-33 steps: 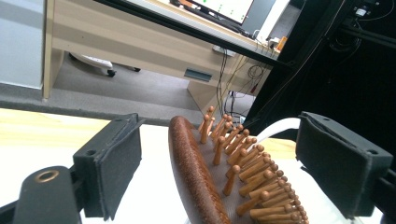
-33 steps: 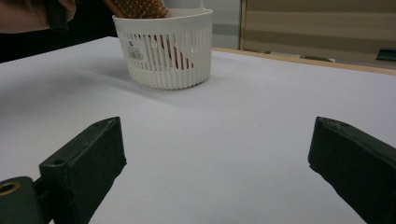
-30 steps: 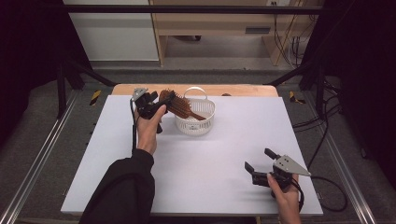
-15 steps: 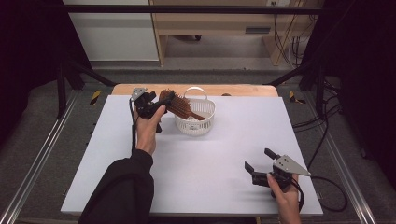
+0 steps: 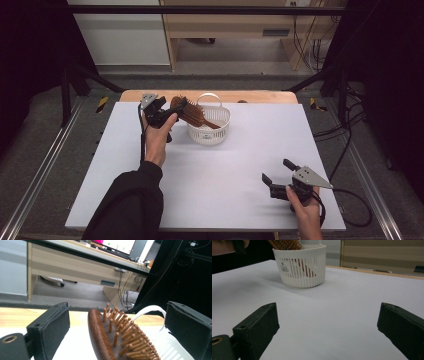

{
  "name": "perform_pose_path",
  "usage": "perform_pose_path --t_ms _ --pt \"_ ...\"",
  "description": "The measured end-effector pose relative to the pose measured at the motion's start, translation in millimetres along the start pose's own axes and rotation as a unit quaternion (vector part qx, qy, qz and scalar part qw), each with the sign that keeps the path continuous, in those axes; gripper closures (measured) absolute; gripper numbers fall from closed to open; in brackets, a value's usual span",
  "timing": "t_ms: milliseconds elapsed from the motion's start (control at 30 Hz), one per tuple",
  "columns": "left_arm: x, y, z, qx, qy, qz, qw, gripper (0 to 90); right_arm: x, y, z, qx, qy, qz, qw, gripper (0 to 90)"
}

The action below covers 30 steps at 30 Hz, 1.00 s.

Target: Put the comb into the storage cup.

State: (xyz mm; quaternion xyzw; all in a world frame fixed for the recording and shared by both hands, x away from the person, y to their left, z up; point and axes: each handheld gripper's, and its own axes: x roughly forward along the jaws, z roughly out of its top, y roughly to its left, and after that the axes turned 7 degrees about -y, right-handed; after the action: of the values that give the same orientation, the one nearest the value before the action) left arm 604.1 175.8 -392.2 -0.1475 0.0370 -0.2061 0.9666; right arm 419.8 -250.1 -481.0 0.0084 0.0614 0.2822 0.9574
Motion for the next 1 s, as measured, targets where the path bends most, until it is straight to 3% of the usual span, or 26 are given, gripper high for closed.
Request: perform_pose_path --t_ms 200,500,733,833,1000 --pt "-5.0 -1.0 5.0 0.015 -0.005 0.002 0.9999 5.5 -0.2 0.5 0.4 -0.001 0.0 0.0 1.0 3.7" --pt "-11.6 -5.5 9.6 0.054 -0.005 0.004 0.9985 4.3 0.1 0.5 0.3 -0.003 0.001 0.0 1.0 3.7" --pt "-19.5 -10.0 12.6 0.063 -0.007 0.001 0.998 4.1 0.5 0.9 0.3 -0.001 0.001 -0.002 1.0 3.3" --pt "-22.7 -13.6 15.5 0.081 -0.006 0.0 0.9967 4.1 0.0 1.6 1.6 0.0 -0.005 0.0 1.0 3.0" --pt "-26.5 -17.9 19.2 0.093 -0.011 -0.006 0.9956 4.1 0.6 1.7 1.6 0.001 -0.004 0.003 1.0 3.0"
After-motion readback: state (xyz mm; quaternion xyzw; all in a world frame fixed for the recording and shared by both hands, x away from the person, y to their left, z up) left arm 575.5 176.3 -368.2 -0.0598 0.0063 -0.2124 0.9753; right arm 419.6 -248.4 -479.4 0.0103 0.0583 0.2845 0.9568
